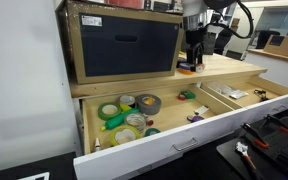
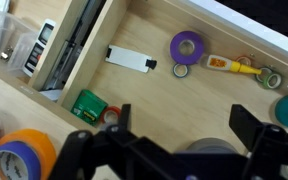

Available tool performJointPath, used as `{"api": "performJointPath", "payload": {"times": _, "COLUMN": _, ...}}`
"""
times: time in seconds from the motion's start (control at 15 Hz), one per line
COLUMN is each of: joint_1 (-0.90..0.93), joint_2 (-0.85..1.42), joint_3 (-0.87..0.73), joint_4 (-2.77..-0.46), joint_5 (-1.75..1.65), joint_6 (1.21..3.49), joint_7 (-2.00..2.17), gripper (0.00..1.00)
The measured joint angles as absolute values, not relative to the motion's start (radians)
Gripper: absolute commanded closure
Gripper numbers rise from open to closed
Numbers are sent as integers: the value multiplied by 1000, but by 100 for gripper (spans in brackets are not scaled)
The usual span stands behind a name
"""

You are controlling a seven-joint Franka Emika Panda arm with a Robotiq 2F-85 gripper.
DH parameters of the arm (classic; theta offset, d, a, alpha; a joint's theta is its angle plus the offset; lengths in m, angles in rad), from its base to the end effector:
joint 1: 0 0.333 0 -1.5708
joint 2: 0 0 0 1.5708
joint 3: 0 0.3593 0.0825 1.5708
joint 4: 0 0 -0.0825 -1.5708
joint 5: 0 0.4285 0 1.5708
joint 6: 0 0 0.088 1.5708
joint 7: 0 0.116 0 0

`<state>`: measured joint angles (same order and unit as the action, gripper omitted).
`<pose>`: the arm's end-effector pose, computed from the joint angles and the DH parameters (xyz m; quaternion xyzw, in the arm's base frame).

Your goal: Remove the clear masking tape from the drawer on the left and put it on the table

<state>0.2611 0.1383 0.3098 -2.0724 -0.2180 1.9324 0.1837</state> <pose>0.4967 0.2960 0.3566 0.9581 0.2422 -0.0967 0.1187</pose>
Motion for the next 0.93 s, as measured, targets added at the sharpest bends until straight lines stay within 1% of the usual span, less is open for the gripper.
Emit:
{"api": "performJointPath", "payload": {"times": 0.53, "joint_1": 277, "joint_2": 162, "joint_3": 298, "joint_4": -2102, "joint_5": -269, "joint_6": 1949, "joint_7": 228, "gripper": 0}}
{"api": "performJointPath", "payload": {"times": 0.93, "joint_1": 349, "joint_2": 257, "joint_3": 298, "joint_4": -2148, "joint_5": -271, "joint_6": 2081, "joint_7": 394, "gripper": 0}}
